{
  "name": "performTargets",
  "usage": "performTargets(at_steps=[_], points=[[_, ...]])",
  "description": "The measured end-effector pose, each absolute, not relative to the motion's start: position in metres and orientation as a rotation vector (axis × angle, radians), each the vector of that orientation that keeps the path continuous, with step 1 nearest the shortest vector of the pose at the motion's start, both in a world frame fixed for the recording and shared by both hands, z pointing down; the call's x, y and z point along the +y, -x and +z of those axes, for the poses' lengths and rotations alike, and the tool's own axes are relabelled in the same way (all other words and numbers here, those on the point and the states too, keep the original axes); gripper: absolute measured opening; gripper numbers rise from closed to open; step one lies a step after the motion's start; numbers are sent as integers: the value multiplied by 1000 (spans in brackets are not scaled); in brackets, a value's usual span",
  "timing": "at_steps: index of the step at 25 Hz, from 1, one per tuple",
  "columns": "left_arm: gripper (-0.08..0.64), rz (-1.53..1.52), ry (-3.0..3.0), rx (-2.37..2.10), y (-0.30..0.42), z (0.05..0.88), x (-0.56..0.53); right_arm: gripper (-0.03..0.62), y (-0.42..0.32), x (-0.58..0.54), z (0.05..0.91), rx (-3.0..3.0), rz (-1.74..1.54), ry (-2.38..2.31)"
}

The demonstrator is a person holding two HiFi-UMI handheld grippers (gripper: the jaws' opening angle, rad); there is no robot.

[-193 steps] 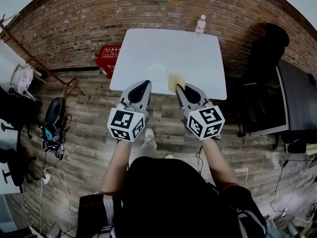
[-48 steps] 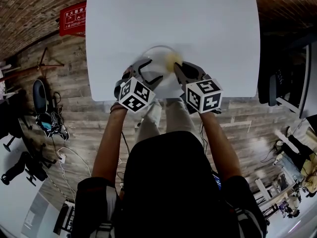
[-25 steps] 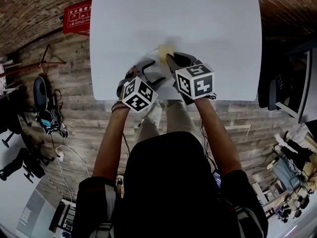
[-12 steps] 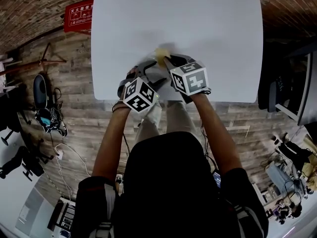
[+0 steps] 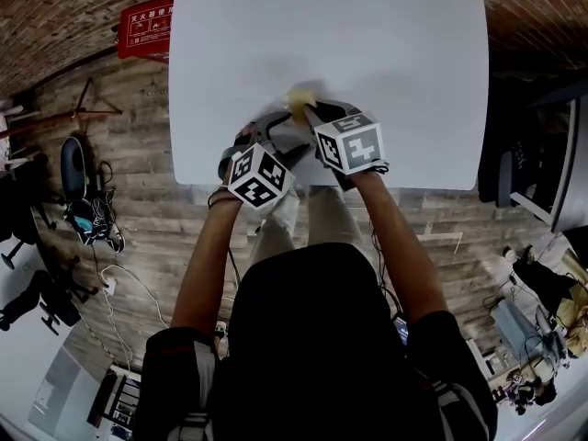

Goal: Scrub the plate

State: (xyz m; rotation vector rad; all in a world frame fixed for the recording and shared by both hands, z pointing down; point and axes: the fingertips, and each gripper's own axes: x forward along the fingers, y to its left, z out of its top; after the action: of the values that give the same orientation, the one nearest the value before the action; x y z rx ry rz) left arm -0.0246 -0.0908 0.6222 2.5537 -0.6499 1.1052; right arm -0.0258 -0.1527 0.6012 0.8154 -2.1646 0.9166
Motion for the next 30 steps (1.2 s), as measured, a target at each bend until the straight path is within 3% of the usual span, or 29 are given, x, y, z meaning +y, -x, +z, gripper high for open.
performTargets(at_steps=[30], points=[[288,1096,-2555,-644,28,623,-91,41,-21,-158,600,-2126,933,-947]])
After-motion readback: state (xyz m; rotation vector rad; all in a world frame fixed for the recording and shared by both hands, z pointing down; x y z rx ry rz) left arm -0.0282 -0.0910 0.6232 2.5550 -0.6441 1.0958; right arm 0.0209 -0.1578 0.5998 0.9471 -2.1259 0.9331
